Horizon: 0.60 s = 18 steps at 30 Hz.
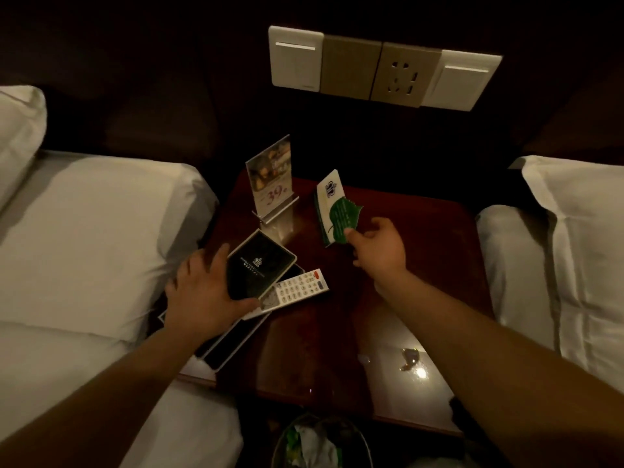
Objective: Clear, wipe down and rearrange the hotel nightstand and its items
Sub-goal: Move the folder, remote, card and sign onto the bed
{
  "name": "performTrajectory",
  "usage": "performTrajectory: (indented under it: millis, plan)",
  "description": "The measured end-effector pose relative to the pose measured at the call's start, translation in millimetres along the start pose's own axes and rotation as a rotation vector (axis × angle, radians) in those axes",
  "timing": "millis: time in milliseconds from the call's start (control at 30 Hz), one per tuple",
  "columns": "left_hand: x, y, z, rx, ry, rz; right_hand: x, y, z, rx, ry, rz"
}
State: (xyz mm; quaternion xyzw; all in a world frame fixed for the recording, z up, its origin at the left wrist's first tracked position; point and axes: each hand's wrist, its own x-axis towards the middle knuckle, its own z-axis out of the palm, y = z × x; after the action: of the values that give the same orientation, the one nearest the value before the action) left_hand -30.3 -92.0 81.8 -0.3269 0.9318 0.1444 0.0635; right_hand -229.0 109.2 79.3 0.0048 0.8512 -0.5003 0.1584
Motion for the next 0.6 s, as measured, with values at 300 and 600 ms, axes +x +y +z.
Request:
performTrajectory:
  millis: [300, 600]
  plan:
    - [22, -15, -3, -0.188, -0.314, -0.119, 27, -3, 13, -0.028, 0.025, -0.015]
    - [-7, -14, 15, -0.756, -0.376, -0.194, -12, 19, -18, 0.202, 0.018, -0.006]
